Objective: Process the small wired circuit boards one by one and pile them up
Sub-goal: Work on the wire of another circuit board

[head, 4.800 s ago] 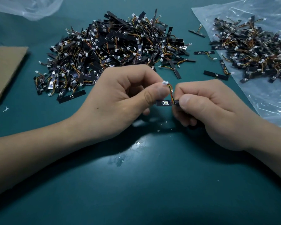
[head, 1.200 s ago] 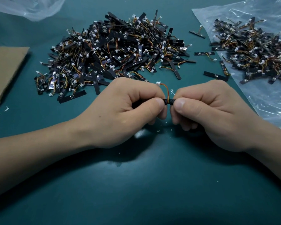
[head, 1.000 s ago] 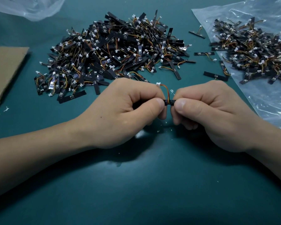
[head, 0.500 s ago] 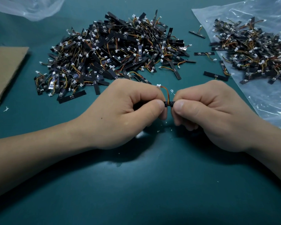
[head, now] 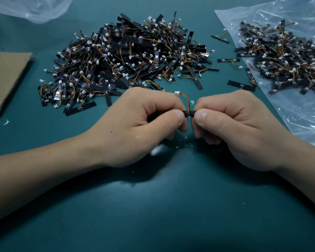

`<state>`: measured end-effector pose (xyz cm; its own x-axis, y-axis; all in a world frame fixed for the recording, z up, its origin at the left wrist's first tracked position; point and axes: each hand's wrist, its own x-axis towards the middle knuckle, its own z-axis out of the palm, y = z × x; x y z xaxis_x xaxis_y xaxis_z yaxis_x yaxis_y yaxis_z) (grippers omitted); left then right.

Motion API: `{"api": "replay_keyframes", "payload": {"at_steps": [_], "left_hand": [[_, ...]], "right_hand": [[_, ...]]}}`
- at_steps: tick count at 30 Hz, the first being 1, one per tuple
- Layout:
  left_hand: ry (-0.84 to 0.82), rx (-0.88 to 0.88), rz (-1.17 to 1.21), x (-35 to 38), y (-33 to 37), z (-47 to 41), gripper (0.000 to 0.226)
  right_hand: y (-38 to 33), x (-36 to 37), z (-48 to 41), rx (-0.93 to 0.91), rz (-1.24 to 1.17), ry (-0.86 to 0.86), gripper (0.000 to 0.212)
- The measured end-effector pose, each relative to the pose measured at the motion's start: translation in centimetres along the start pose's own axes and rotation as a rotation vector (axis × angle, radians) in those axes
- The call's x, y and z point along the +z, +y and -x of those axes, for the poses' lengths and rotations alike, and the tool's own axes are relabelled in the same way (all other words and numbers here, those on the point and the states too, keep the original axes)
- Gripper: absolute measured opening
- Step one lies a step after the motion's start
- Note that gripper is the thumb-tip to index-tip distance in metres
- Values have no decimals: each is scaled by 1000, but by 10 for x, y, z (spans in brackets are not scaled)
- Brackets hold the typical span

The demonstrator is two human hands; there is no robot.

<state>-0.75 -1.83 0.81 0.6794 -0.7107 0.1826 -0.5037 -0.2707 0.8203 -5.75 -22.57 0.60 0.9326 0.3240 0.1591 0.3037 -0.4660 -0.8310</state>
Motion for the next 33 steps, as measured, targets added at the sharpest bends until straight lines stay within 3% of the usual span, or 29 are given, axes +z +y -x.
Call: {"api": "replay_keyframes", "payload": {"at_steps": [25, 33], "left_hand": [[76, 24, -23, 0, -2, 0, 24], [78, 15, -24, 0, -2, 0, 24]], "right_hand": [[-1, 3, 1, 4, -48, 37, 32], [1, 3, -1, 5, 38, 35, 32]]}}
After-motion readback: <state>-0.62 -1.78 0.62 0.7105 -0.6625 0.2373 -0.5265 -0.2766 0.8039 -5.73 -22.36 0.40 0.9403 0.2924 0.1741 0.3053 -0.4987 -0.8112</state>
